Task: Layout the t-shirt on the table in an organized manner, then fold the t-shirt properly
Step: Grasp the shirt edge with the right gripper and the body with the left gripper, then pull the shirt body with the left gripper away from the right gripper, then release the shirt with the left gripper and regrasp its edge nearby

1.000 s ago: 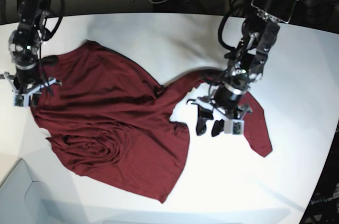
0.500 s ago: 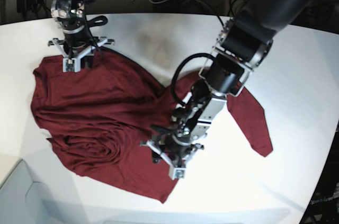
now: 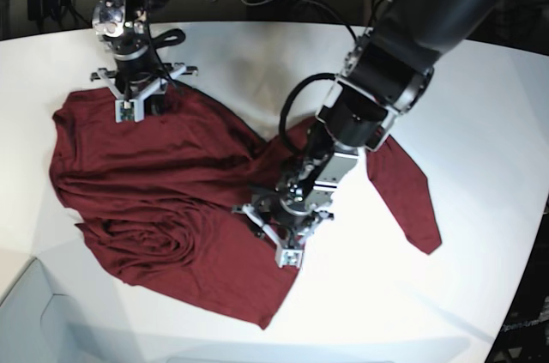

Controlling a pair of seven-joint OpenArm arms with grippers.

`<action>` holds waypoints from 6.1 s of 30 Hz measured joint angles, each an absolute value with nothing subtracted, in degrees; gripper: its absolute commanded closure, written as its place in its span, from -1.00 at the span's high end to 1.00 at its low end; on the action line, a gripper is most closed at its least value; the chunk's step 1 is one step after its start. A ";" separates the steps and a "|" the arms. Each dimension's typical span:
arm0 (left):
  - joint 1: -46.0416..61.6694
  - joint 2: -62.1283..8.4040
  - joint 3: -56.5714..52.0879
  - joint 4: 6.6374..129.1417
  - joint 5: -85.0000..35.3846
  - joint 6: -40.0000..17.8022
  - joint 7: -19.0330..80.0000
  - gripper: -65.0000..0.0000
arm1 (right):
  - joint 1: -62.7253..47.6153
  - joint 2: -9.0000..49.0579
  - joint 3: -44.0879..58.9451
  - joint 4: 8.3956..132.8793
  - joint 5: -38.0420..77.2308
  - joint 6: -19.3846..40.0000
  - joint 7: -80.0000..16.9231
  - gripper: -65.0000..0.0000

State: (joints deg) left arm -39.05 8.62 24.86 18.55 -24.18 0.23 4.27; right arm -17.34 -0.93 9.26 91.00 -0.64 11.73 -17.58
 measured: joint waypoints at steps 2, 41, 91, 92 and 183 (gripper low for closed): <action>-37.74 8.62 24.80 18.90 -19.44 0.23 3.20 -0.21 | -17.10 -0.47 9.19 90.83 -0.64 11.73 -17.54 -0.68; -14.24 -12.78 23.75 50.13 -27.59 -1.54 2.48 -0.21 | -4.08 13.50 17.89 71.48 1.02 12.19 -13.37 -0.68; -35.05 5.63 16.08 27.42 0.12 -0.21 11.33 -0.99 | -18.48 2.09 22.06 101.10 -0.64 11.75 -18.44 -0.69; -35.11 5.63 16.08 27.16 0.25 -0.25 11.18 -1.00 | -18.37 2.15 22.06 100.51 -0.60 11.75 -17.98 -0.69; 7.18 -14.13 -11.46 106.06 0.64 -0.45 32.60 -0.99 | -13.21 3.18 20.51 93.36 -0.67 11.79 -18.24 -0.69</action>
